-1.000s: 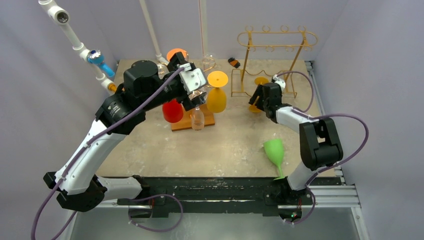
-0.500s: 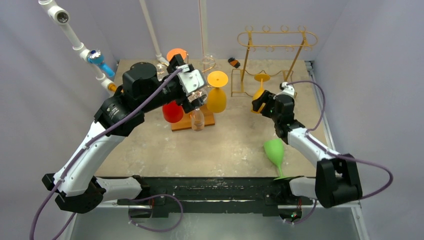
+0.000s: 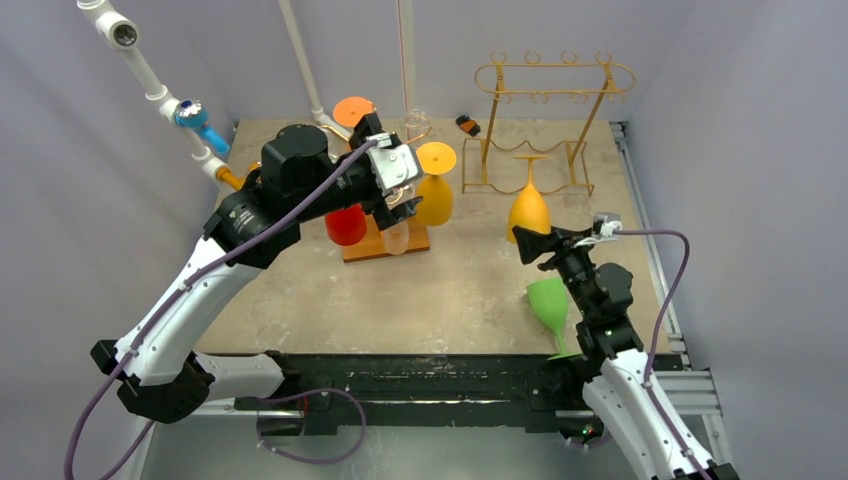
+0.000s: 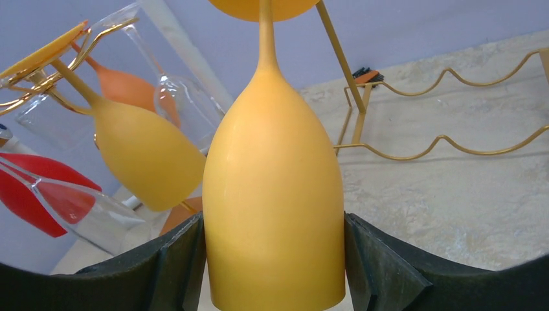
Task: Place the wine glass upside down on the wine glass rack
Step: Pick up the wine glass at the center of the board, then place the wine glass at the wine rack.
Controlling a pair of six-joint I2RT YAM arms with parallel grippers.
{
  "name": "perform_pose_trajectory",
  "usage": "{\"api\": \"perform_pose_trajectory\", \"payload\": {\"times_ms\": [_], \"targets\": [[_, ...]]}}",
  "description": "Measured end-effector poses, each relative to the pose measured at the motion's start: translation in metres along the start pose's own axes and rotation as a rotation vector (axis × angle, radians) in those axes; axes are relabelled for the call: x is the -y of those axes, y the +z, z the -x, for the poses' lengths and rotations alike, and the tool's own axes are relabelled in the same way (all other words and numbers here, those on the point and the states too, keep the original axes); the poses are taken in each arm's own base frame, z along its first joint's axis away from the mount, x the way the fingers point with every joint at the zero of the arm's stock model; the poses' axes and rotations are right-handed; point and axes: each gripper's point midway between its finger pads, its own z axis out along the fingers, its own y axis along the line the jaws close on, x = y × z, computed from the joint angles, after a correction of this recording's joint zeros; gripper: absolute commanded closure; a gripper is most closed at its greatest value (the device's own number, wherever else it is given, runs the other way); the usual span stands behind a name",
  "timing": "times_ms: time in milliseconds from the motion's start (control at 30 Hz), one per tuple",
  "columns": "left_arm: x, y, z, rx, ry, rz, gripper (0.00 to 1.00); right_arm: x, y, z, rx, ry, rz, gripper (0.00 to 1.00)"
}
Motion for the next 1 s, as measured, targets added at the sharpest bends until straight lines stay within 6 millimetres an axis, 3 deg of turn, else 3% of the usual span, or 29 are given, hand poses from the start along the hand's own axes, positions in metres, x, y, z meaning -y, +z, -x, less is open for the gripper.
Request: {"api": "perform_pose_trajectory", "payload": {"times_ms": [200,333,700,833,1000], "targets": [[0.001,0.001,0.000,0.003,0.000,-0.006,0.01,0.001,0.000,-0.006,0.032,-0.033,0.040,0.56],[0.001,0.001,0.000,0.003,0.001,-0.006,0.01,-0.003,0.010,0.012,0.115,-0.090,0.064,0.57],[0.000,-0.002,0.001,0.006,0.012,-0.003,0.01,0.002,0.070,0.081,0.330,-0.336,-0.010,0.57],[0.001,-0.003,0.000,0.004,0.019,-0.001,0.01,0.010,0.087,0.090,0.376,-0.369,-0.045,0.57],[0.001,-0.002,-0.003,-0.003,0.034,-0.001,0.01,0.018,0.102,0.084,0.378,-0.387,-0.064,0.57]]}}
